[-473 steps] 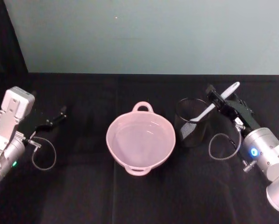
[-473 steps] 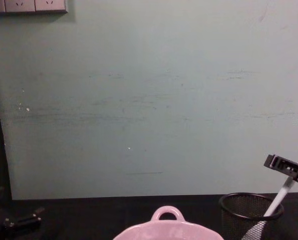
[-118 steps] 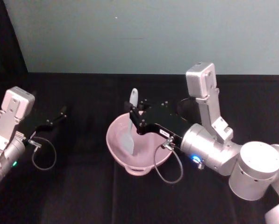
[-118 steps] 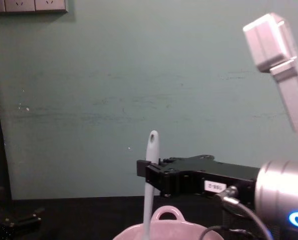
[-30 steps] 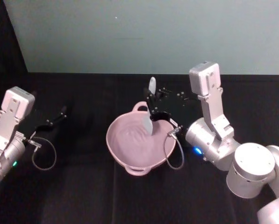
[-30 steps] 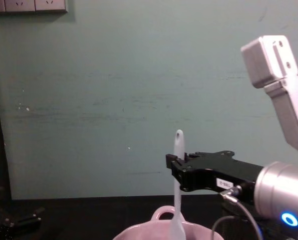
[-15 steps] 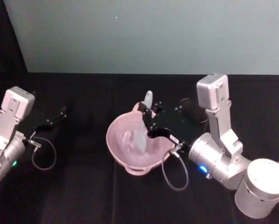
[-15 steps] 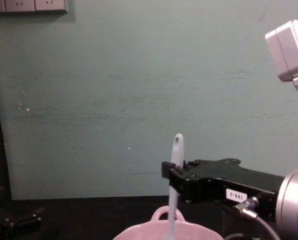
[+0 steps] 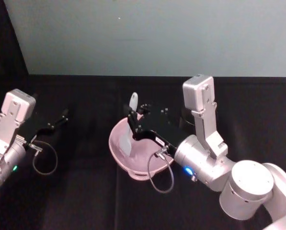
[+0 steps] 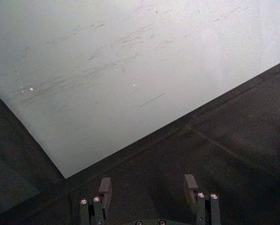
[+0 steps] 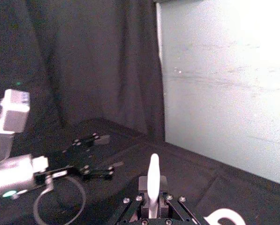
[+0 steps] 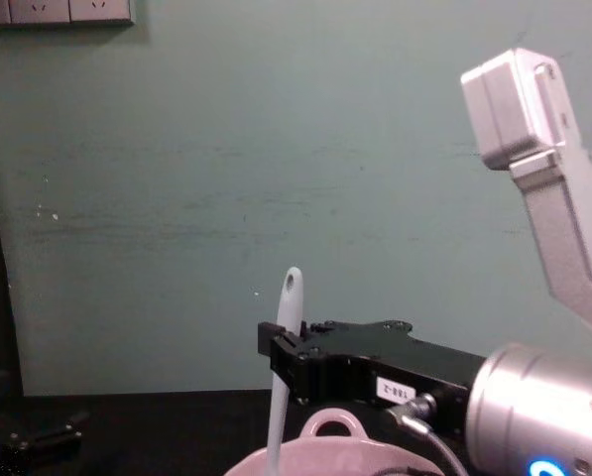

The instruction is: Use the one hand to pick up the spoon and stir the clear water in the bowl.

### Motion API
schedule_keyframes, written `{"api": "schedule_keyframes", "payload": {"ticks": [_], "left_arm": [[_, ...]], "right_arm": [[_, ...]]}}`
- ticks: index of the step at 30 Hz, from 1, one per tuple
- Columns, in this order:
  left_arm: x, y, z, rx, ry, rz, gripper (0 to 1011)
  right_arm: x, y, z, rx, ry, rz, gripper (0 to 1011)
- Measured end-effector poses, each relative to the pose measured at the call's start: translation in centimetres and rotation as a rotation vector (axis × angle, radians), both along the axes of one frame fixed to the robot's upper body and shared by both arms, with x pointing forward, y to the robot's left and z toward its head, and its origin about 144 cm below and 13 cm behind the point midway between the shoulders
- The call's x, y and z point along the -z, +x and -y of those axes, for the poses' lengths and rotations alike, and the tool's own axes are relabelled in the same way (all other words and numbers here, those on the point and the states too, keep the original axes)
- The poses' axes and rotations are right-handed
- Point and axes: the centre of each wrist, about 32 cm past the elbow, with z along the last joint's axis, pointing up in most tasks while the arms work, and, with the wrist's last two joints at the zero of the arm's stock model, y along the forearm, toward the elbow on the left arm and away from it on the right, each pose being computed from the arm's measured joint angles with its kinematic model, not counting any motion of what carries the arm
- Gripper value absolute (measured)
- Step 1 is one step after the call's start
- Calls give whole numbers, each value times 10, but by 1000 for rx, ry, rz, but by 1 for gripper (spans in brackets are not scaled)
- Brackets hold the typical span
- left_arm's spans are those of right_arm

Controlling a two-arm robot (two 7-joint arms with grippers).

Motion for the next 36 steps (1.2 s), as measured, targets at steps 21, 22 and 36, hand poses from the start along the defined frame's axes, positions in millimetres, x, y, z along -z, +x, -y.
{"api": "schedule_keyframes", "payload": {"ticks": [21, 22, 36], "left_arm": [[0, 0, 0, 0, 0, 0, 1011], [0, 0, 0, 0, 0, 0, 1011], [0, 0, 0, 0, 0, 0, 1011]], "right_arm": [[8, 34, 2, 215, -9, 78, 114], [8, 34, 4, 218, -12, 80, 114], [-5, 12, 32, 185, -75, 25, 114]]}}
